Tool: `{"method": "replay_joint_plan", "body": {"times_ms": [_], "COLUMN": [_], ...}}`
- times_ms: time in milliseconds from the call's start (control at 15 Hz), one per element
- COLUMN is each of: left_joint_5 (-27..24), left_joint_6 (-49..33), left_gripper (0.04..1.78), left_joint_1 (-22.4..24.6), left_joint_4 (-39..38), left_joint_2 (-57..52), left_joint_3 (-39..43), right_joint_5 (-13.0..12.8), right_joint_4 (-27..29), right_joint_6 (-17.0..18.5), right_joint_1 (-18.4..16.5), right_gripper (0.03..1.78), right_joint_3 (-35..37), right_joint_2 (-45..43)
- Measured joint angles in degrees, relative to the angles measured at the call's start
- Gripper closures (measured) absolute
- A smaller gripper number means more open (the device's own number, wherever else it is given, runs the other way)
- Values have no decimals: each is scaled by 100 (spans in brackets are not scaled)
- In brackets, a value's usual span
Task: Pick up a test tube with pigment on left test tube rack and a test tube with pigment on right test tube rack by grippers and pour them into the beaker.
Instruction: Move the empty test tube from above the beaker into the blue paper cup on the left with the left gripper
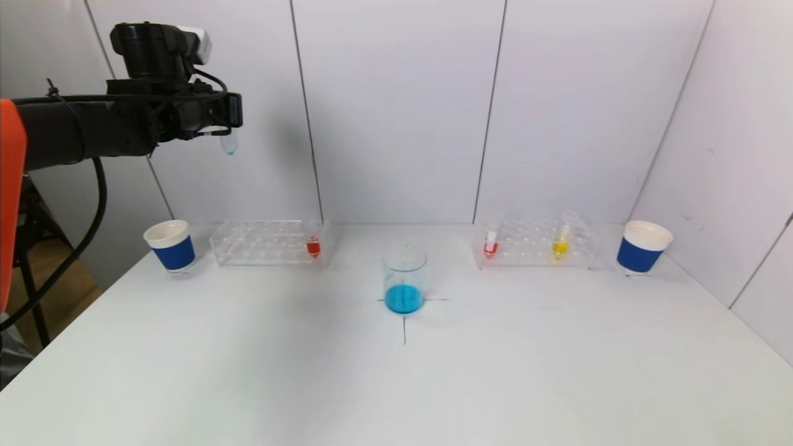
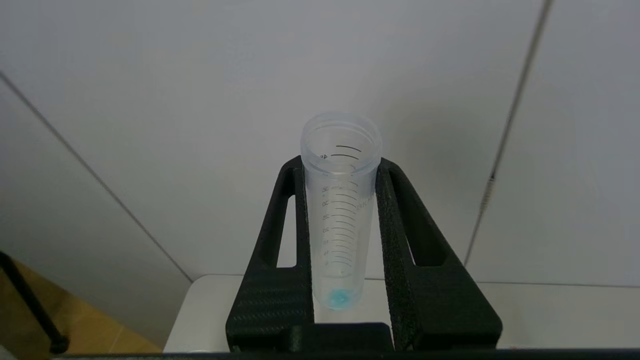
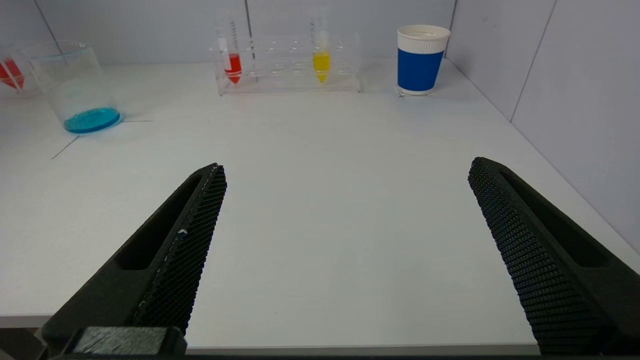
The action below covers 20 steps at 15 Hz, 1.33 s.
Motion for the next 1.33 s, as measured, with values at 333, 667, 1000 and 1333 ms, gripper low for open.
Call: {"method": "replay_joint_plan", "body": {"times_ms": [333, 667, 1000, 1333], "left_joint_5": [-32, -55, -57, -138], "left_joint_6": [-111, -293, -255, -251], "left_gripper": [140, 140, 140, 140], "left_joint_1": [757, 1184, 1418, 1573], "left_joint_4": [-72, -428, -1492, -2354], "left_joint_2": [6, 2, -91, -121], "left_joint_3": [269, 879, 1852, 2754], "right_joint_5": [2, 0, 0, 0], "right_joint_4": [-2, -2, -2, -2], "right_joint_6": [2, 2, 2, 2], "right_joint_1": [0, -2, -2, 0], "right_gripper": [5, 5, 5, 5], "right_joint_3": [-2, -2, -2, -4], "right_joint_2": [0, 0, 0, 0]}}
